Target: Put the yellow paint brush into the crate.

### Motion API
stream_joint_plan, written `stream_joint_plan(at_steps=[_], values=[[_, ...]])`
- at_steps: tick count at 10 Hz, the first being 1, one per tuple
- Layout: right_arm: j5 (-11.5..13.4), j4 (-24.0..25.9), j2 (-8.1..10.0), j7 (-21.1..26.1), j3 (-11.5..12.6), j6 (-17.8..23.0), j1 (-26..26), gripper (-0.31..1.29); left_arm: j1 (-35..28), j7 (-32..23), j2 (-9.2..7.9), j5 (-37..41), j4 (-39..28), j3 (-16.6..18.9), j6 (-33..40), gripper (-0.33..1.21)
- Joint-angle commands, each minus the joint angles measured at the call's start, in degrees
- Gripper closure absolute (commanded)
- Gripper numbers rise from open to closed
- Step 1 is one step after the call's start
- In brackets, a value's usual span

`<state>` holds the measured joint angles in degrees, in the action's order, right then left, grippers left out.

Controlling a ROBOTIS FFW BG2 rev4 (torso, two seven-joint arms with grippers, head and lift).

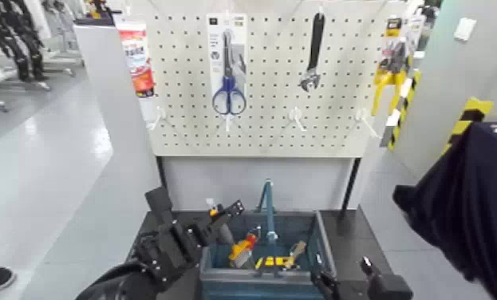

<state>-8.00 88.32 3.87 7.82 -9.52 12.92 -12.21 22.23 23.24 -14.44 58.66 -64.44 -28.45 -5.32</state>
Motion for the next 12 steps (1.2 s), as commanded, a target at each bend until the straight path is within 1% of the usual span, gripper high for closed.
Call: stream_joint_plan(at_steps=[1,3,6,7,9,10,11,12], values=[[0.0,0.0,0.00,0.0,0.0,0.0,0.0,0.15,-1.4,-2.2,-0.32,-3.5,-3.4,2.3,1.6,0.09],[0.0,0.0,0.00,0.0,0.1,0.0,-0.1,0.15,-3.2,-6.0,-0.50,-9.0,-8.2,5.5,1.6,0.09],[0.0,0.0,0.00,0.0,0.1,0.0,-0.1,0.15,-5.3,-8.0,-0.59,-15.9,-12.3,7.4,3.7,0.09],[0.0,0.1,0.00,0.0,0.2,0.0,-0.2,0.15,-7.0,-9.7,-0.50,-19.6,-14.1,8.5,5.2,0.09],[0.0,0.4,0.00,0.0,0.4,0.1,-0.4,0.15,-11.6,-13.8,-0.50,-27.2,-19.7,10.7,5.7,0.09],[0.0,0.5,0.00,0.0,0.5,0.3,-0.4,0.15,-14.1,-16.7,-0.50,-30.4,-22.7,11.6,6.0,0.09],[0.0,0.6,0.00,0.0,0.6,0.4,-0.6,0.15,-17.0,-18.8,-0.15,-34.1,-25.5,12.9,5.8,0.09],[0.0,0.8,0.00,0.0,0.8,0.4,-0.7,0.15,-19.1,-20.1,0.12,-36.2,-27.1,13.7,5.4,0.09]])
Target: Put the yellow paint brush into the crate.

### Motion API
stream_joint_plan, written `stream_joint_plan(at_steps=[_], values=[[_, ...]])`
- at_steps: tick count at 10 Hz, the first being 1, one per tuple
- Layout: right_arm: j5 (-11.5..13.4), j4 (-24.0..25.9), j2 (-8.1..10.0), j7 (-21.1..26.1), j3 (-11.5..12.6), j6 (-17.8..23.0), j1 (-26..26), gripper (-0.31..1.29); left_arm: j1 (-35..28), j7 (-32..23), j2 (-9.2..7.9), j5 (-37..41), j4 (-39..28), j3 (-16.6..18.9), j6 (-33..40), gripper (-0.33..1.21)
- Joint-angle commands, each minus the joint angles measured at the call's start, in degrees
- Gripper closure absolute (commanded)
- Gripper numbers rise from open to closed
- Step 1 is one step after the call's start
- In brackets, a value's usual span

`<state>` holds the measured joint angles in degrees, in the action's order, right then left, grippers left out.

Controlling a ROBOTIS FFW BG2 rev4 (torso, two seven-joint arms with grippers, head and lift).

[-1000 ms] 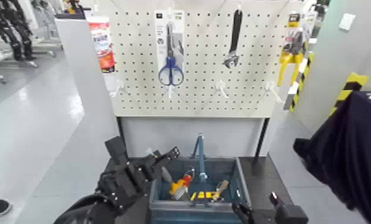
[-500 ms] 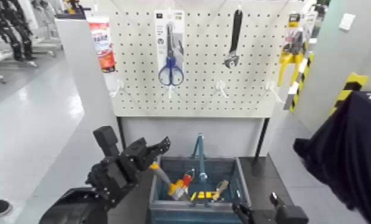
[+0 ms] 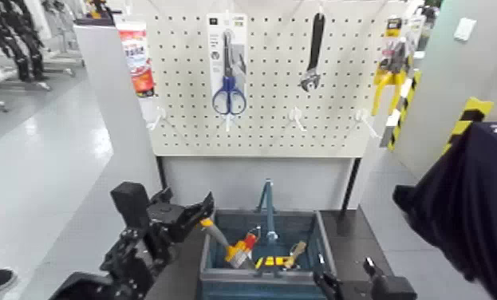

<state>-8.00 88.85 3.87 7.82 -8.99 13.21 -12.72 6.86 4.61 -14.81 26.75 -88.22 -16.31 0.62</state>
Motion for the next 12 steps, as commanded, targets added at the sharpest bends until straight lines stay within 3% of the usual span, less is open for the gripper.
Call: stream_joint_plan(at_steps=[1,4,8,12], values=[[0.0,0.4,0.18,0.0,0.4,0.2,-0.2,0.14,-5.7,-2.1,0.83,-5.5,-5.0,2.4,-1.3,0.09],[0.0,0.9,0.26,0.0,0.6,0.9,-0.5,0.14,-12.1,-3.2,2.59,-8.9,-8.3,4.4,-1.7,0.09],[0.0,1.1,0.35,-0.4,0.8,1.5,-0.6,0.15,-17.8,-4.5,4.61,-14.9,-5.1,5.4,6.5,0.09],[0.2,1.2,0.35,-0.3,0.9,1.4,-0.7,0.15,-20.0,-8.3,4.87,-17.5,-4.1,4.2,11.2,0.09]])
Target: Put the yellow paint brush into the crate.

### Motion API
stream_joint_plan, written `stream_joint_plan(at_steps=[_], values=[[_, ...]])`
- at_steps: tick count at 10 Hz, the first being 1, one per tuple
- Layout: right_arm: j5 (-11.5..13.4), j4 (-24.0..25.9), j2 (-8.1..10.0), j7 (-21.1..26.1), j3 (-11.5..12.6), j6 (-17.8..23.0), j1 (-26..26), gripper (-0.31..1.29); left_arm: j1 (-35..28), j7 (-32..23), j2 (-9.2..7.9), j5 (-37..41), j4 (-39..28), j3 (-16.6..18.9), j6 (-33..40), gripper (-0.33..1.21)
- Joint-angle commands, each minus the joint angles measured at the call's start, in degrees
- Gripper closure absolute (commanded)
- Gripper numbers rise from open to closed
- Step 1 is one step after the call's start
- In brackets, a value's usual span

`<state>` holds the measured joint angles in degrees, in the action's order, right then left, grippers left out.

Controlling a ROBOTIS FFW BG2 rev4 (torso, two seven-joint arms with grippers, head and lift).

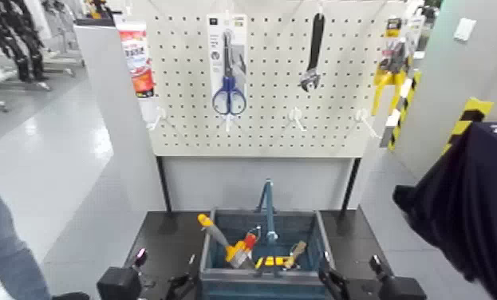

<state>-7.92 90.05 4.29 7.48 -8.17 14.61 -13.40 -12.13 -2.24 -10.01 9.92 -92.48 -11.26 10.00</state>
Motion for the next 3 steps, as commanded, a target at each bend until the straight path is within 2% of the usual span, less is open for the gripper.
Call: stream_joint_plan(at_steps=[1,3], values=[[0.4,0.1,-0.16,0.1,0.3,0.0,-0.1,0.15,-1.3,-2.0,0.08,-0.7,0.2,-1.2,2.0,0.09],[1.4,0.5,-0.43,0.1,0.6,-0.1,-0.2,0.14,-1.4,-2.1,0.34,-0.8,0.3,-1.1,2.6,0.09]])
